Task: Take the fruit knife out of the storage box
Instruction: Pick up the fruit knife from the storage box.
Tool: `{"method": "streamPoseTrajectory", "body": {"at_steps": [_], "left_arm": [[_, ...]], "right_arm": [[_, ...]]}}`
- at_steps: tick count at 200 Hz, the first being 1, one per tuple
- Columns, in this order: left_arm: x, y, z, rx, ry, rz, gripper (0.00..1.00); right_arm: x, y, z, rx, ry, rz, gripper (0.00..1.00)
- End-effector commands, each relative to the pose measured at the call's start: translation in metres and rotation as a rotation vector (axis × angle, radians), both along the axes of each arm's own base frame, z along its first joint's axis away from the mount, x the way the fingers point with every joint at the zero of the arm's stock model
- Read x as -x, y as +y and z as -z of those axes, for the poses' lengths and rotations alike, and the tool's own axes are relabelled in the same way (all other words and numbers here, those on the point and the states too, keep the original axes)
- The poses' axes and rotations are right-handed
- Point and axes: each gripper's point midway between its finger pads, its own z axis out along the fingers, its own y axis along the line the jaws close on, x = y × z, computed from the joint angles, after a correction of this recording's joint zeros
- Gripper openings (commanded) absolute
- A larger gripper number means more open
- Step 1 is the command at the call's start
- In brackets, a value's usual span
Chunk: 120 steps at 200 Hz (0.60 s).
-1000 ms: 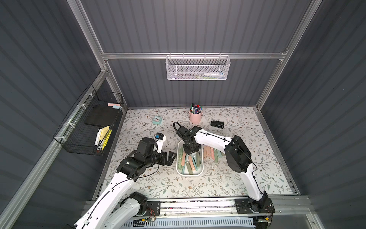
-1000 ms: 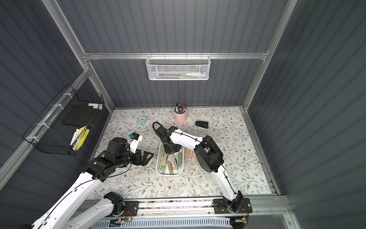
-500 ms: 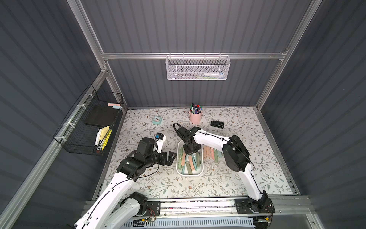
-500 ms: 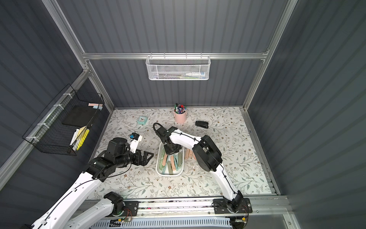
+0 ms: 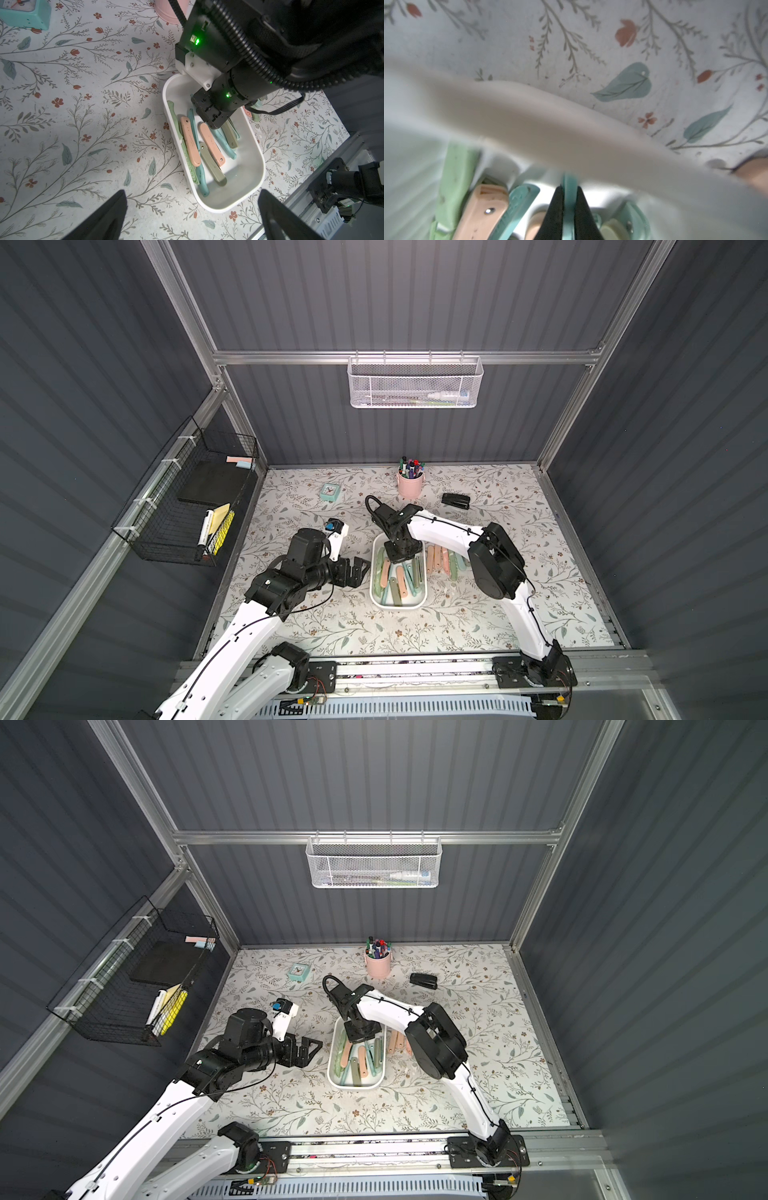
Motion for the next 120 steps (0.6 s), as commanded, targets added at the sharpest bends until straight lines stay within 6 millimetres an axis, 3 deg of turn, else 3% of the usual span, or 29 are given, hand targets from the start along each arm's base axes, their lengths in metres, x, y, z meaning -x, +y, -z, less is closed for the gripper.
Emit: {"method": "streamPoseTrajectory", "body": {"at_steps": [1, 37, 86, 120], "left_arm": [[0.002, 0.0, -0.011, 0.005, -0.025, 0.014, 0.99], [0.003, -0.003, -0.012, 0.016, -0.031, 0.033, 0.99], [0.01, -0.013, -0.017, 0.064, -0.047, 0.103, 0.99], [0.02, -0.031, -0.024, 0.147, -0.042, 0.2, 0.99]], "right_arm": [[-0.002, -0.004, -0.035, -0.043, -0.042, 0.024, 0.13], [-0.001, -0.003, -0.059, -0.119, -0.069, 0.045, 0.12], [-0.001, -0.008, -0.077, -0.202, -0.072, 0.082, 0.11], [-0.004, -0.02, -0.094, -0.378, -0.053, 0.123, 0.11]]}}
